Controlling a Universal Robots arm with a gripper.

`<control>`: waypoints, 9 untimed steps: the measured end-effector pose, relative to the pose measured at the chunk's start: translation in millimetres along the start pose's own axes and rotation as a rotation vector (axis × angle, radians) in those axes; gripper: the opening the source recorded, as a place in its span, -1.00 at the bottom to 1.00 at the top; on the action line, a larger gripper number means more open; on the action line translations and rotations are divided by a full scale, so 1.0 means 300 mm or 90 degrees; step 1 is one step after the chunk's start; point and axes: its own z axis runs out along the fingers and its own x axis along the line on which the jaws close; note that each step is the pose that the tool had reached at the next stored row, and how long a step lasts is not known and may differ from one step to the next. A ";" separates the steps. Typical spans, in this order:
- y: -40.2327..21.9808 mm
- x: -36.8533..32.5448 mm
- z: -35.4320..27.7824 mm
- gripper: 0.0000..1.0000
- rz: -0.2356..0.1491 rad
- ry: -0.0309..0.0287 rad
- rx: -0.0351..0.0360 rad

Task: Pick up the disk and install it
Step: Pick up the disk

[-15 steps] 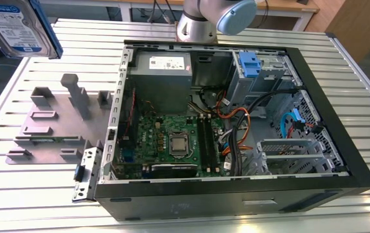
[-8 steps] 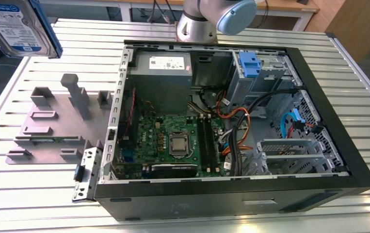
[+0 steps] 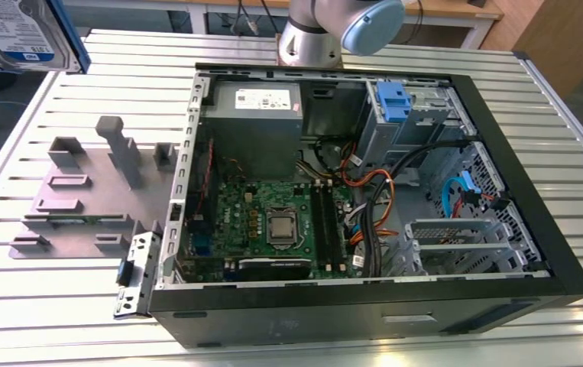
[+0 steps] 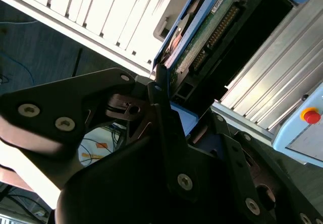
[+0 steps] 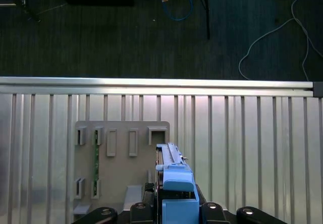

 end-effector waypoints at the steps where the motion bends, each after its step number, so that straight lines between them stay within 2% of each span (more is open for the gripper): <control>1: 0.000 0.000 -0.001 -0.26 0.000 0.0000 0.0000; 9: 0.000 -0.001 -0.007 -0.26 0.000 0.0000 0.0001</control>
